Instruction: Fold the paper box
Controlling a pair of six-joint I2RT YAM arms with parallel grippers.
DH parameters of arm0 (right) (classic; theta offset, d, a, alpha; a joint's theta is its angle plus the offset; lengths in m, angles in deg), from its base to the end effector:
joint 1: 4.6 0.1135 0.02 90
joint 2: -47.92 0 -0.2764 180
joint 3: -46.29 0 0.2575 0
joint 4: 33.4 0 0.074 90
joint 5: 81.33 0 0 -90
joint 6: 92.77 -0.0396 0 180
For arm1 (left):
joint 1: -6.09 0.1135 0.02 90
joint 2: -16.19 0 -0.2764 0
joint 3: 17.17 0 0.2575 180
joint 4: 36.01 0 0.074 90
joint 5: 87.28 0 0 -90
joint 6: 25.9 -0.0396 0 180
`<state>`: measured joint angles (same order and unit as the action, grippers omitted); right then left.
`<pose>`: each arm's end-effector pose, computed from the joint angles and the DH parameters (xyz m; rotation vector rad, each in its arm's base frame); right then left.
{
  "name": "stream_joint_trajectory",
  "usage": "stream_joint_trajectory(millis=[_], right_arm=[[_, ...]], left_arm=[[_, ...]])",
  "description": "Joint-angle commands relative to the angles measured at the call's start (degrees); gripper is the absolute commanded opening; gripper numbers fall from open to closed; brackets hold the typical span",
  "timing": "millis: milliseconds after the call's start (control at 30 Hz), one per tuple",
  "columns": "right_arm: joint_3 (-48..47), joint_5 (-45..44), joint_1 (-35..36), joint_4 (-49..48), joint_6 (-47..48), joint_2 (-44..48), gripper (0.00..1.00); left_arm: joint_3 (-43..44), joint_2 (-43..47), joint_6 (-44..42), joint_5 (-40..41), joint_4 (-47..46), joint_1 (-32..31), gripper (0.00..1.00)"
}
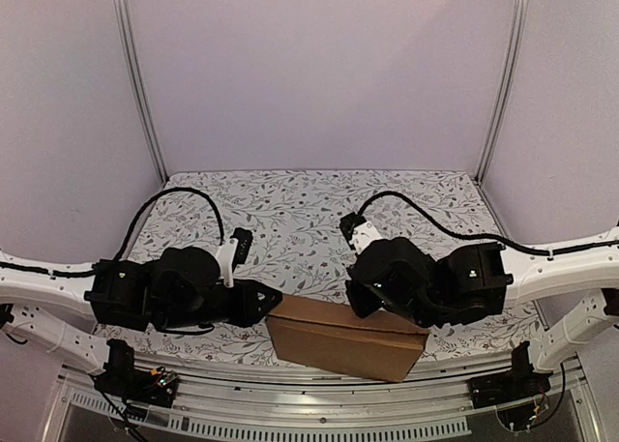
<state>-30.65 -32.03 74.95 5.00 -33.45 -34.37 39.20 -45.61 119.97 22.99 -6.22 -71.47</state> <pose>0.0824 0.3045 0.2915 -0.5686 2.0595 0.2916 0.0644 -0.2280 0.2686 0.2230 2.2934 -0.9298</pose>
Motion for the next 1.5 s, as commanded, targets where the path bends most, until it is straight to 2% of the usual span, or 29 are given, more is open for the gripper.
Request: stream_joint_trajectory(millis=[0, 200, 333, 433, 467, 533, 633, 733, 1033, 1467], right_arm=[[-1.7, 3.9, -0.2, 5.8, 2.4, 8.1, 0.00], [3.2, 7.7, -0.2, 13.4, -1.6, 21.2, 0.12], [5.0, 6.0, -0.2, 25.7, -6.1, 29.6, 0.32], [6.3, 7.2, -0.2, 32.3, -10.7, 34.6, 0.38], [6.8, 8.3, -0.2, 33.5, -11.7, 36.3, 0.35], [7.5, 11.2, -0.2, 34.5, -12.7, 39.1, 0.23], [8.5, 17.2, -0.2, 32.2, -13.0, 41.1, 0.08], [11.6, 22.0, -0.2, 27.1, -13.2, 42.8, 0.00], [18.1, 28.5, -0.2, 16.2, -14.6, 40.3, 0.00], [31.6, 29.3, -0.2, 20.1, -21.5, 39.6, 0.00]], left_arm=[[-1.9, -4.1, -0.6, -5.4, 9.9, -0.1, 0.22], [-0.4, -5.6, -1.8, -5.6, 10.4, 0.4, 0.22], [0.6, -6.1, -3.0, -5.8, 10.6, 1.0, 0.22], [1.2, -6.5, -3.6, -6.2, 10.6, 1.4, 0.22], [1.3, -6.7, -3.7, -6.3, 10.6, 1.4, 0.22], [1.4, -7.2, -4.1, -6.7, 10.4, 1.6, 0.22], [1.8, -8.1, -4.4, -7.2, 10.3, 1.9, 0.21], [1.8, -8.5, -4.5, -7.4, 10.0, 1.9, 0.21], [1.5, -8.3, -4.1, -7.7, 10.2, 2.0, 0.20], [1.7, -9.0, -3.8, -7.3, 10.6, 2.1, 0.20]])
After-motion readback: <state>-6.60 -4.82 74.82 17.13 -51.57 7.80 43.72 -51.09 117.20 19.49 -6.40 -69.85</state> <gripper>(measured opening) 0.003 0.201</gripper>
